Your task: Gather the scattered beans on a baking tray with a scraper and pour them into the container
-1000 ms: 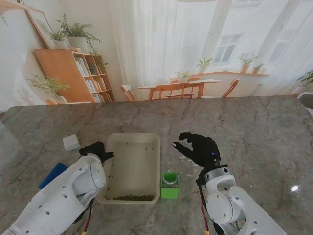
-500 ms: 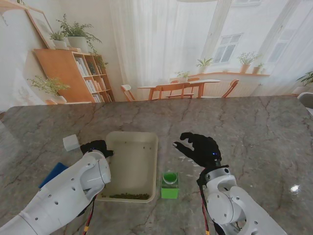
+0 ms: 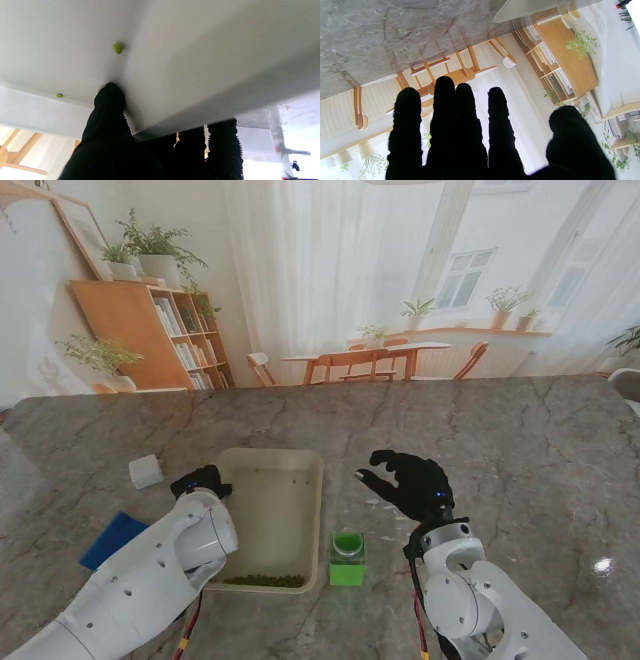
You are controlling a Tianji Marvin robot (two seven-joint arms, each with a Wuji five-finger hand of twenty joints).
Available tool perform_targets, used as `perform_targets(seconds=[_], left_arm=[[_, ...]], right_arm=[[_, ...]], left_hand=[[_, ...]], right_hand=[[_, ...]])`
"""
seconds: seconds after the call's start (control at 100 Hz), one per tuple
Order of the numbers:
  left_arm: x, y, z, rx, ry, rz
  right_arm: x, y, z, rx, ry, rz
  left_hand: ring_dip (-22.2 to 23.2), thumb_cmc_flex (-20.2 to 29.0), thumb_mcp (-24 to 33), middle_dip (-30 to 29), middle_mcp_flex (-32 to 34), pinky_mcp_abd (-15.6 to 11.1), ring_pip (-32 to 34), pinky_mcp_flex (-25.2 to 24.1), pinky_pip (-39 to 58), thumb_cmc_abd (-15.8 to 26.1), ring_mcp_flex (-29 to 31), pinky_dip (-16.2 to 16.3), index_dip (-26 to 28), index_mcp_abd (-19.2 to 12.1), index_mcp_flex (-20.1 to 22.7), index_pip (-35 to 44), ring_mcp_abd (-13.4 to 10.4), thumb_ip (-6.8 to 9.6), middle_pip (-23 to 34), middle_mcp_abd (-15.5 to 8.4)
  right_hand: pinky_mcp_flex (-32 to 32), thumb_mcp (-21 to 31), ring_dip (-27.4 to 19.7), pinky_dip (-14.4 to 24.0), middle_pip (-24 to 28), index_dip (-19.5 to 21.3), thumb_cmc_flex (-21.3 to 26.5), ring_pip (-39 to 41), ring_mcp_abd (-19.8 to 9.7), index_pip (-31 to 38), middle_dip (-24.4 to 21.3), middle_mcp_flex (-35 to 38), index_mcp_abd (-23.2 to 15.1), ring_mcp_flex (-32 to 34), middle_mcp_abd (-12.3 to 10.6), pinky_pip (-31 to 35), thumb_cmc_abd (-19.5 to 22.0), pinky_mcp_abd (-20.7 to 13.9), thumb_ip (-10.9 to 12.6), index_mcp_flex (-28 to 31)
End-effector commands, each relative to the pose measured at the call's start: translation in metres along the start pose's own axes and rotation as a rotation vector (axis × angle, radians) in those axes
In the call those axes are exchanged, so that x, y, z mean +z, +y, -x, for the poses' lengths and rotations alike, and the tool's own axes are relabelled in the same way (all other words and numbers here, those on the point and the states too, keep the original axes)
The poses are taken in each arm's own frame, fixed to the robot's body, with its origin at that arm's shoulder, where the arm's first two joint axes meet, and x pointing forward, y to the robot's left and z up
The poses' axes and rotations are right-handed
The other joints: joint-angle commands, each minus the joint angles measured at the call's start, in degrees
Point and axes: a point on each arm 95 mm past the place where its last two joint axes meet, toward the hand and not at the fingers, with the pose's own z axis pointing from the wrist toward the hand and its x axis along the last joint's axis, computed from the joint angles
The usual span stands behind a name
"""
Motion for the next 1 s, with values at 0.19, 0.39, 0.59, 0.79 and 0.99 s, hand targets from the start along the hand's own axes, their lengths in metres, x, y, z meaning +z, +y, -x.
perform_targets(seconds=[0.19, 0.39, 0.59, 0.79, 0.99], left_arm=[[-0.002, 0.016, 0.008, -0.102, -0.052, -0.03], [-0.009, 0.007, 0.008, -0.178, -0.036, -0.083], [-0.018, -0.005, 0.005, -0.306, -0.018, -0.13], [-0.027, -0.015, 0.001, -0.471, 0.002, -0.152], [-0.031, -0.019, 0.001, -0.653, -0.007, -0.15]], right_arm=[[-0.001, -0.003, 0.0, 0.006, -0.003, -0.015], [-0.001, -0.002, 0.001, 0.007, -0.006, -0.013], [-0.001, -0.002, 0.001, 0.006, -0.006, -0.013], [-0.001, -0.002, 0.001, 0.007, -0.006, -0.013], [-0.002, -0.001, 0.002, 0.005, -0.01, -0.008]], left_hand=[[-3.0, 12.5, 10.3, -6.5, 5.0, -1.7, 0.6, 4.2, 3.3, -13.1, 4.4, -1.1, 2.1, -3.6, 8.6, 14.8, -2.0, 2.78, 3.1, -13.5], [-10.6, 12.5, 10.9, -15.9, 4.4, -1.2, -10.0, 5.2, -2.1, -17.6, 3.8, -8.4, 2.1, -5.2, 11.1, 15.8, -1.0, 1.72, -7.1, -11.9], [-31.7, 12.5, 9.2, -37.5, 7.5, 5.7, -32.1, 9.3, -12.3, -12.3, 8.6, -22.0, 2.1, -4.2, 11.0, 16.6, 2.9, 2.79, -40.8, 0.5], [-39.7, 12.4, 10.1, -55.9, 6.6, 9.0, -37.6, 16.9, -17.7, -9.8, 11.2, -29.9, 2.1, -4.4, 11.3, 17.3, 7.7, 4.39, -45.8, 10.6], [-42.9, 12.5, 14.4, -59.3, 6.7, 5.8, -35.7, 27.9, -17.5, -10.5, 16.4, -36.6, 2.1, -3.8, 11.9, 18.2, 7.8, 5.47, -43.8, 12.6]], right_hand=[[-0.9, -1.7, 0.1, -0.2, 0.4, -0.7, 0.5, 0.0, -0.1, 0.7, 0.7, 0.1, -0.8, 0.0, 0.3, -0.1, 1.4, 1.1, 1.8, 0.9], [-0.8, -1.8, 0.2, -0.2, 0.5, -0.7, 0.5, 0.1, -0.2, 0.6, 0.7, 0.1, -1.0, 0.1, 0.3, -0.1, 1.6, 1.2, 1.8, 0.7], [-0.8, -1.8, 0.2, -0.2, 0.5, -0.7, 0.5, 0.2, -0.1, 0.6, 0.7, 0.1, -0.9, 0.1, 0.2, -0.1, 1.7, 1.1, 1.8, 0.8], [-0.9, -1.9, 0.2, -0.2, 0.5, -0.8, 0.5, 0.2, -0.1, 0.6, 0.7, 0.2, -0.9, 0.1, 0.3, -0.1, 1.9, 1.2, 1.8, 0.7], [-0.9, -2.1, 0.3, -0.2, 0.5, -0.8, 0.6, 0.3, -0.1, 0.6, 0.8, 0.3, -1.0, 0.2, 0.3, -0.1, 2.0, 1.1, 1.9, 0.8]])
